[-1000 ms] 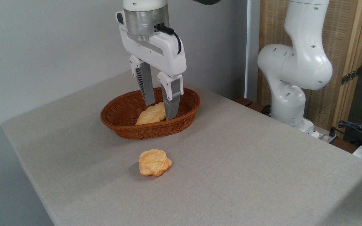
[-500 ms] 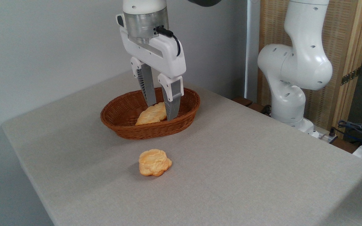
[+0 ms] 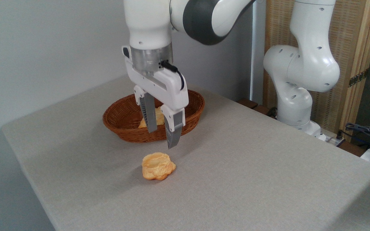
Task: Put bread into the basket
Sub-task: 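Move the gripper over the orange bread piece and lower it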
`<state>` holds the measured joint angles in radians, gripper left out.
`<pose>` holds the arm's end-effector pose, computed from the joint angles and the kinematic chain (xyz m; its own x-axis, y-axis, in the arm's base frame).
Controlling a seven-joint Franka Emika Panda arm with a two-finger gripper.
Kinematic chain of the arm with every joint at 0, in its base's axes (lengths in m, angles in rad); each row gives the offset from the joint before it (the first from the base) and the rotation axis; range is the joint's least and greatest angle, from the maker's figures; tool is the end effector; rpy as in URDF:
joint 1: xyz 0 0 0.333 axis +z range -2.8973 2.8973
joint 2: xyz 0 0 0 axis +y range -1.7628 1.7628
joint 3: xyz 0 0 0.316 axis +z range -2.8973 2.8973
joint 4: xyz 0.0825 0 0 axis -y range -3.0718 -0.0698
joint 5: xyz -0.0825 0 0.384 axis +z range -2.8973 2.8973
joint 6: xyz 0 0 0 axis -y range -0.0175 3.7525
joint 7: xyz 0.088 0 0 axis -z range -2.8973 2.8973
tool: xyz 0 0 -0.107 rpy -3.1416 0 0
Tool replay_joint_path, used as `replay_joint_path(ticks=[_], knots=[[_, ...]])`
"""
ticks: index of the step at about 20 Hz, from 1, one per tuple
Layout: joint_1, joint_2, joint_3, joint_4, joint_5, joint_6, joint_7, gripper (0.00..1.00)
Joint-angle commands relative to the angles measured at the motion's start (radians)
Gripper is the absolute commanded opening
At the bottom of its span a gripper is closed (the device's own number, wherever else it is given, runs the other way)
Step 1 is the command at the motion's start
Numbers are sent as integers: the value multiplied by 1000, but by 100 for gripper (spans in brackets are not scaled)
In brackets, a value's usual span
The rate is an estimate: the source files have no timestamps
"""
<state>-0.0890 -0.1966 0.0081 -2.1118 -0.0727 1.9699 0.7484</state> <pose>0.5003 -0.0451 0.5052 0.6924 -0.7163 0.0869 -0.7198 -0.6940 0.0148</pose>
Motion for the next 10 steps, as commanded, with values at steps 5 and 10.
replay_joint_path(ticks=[5,10], knots=[[-8,66,7,-39,13,145,22,100],[-9,98,7,-39,14,156,35,100]])
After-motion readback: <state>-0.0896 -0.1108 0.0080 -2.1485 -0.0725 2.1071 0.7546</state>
